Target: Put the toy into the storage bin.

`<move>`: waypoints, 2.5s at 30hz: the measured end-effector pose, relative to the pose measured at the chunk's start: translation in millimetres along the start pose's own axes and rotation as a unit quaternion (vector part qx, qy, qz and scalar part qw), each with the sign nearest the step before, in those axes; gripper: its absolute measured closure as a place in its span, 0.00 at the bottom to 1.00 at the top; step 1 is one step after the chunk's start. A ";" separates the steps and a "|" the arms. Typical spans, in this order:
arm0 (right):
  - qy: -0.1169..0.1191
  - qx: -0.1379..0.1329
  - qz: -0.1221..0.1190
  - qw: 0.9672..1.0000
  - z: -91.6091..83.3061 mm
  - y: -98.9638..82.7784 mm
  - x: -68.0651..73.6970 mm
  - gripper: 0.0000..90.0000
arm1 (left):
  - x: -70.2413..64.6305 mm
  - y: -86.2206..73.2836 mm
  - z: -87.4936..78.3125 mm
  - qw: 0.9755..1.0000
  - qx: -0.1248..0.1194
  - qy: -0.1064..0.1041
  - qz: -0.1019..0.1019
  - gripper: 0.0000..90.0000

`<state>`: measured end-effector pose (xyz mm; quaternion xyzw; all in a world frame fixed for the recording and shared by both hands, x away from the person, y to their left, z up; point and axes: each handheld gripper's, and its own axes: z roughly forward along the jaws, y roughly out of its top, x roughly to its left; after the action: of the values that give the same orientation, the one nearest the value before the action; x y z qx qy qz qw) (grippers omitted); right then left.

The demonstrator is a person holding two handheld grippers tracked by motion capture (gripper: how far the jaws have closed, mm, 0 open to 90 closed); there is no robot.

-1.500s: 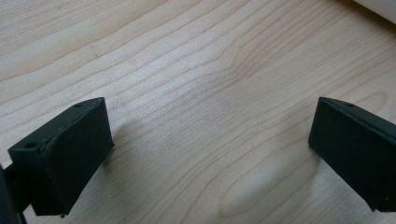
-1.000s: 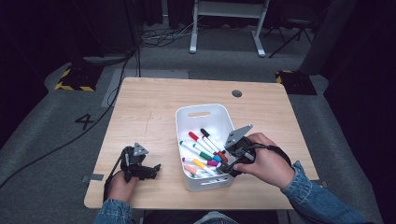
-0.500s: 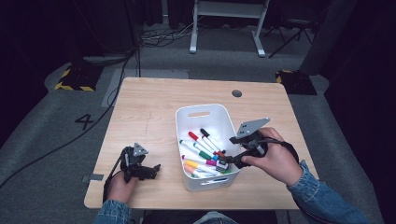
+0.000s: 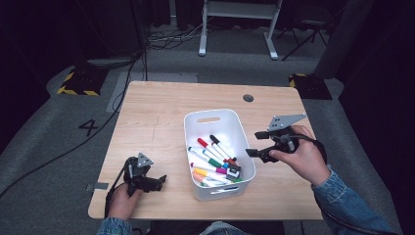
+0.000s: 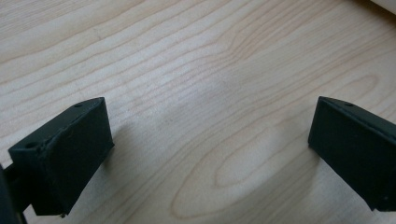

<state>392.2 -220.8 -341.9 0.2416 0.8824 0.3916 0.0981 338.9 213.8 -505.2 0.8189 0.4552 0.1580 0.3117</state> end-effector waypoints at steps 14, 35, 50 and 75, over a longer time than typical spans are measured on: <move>-0.026 -0.008 0.044 0.999 -10.0 -31.0 -32.8 0.30 | -0.5 -5.8 -5.2 1.000 0.002 -0.002 0.005 0.00; -0.083 -0.014 0.114 0.990 -29.9 -101.5 -66.0 0.31 | -0.5 -5.8 -5.3 1.000 0.002 -0.001 0.005 0.00; -0.090 -0.003 0.145 0.985 -22.0 -154.6 -69.8 0.31 | -0.5 -5.8 -5.2 1.000 0.002 -0.002 0.005 0.00; -0.140 0.000 0.111 0.984 7.8 -211.7 -57.0 0.14 | -0.3 -5.6 -5.2 1.000 0.002 -0.002 0.005 0.00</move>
<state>370.3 -366.5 -504.4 0.3905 0.8276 0.3624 0.1766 332.3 217.7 -505.0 0.8223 0.4506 0.1575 0.3099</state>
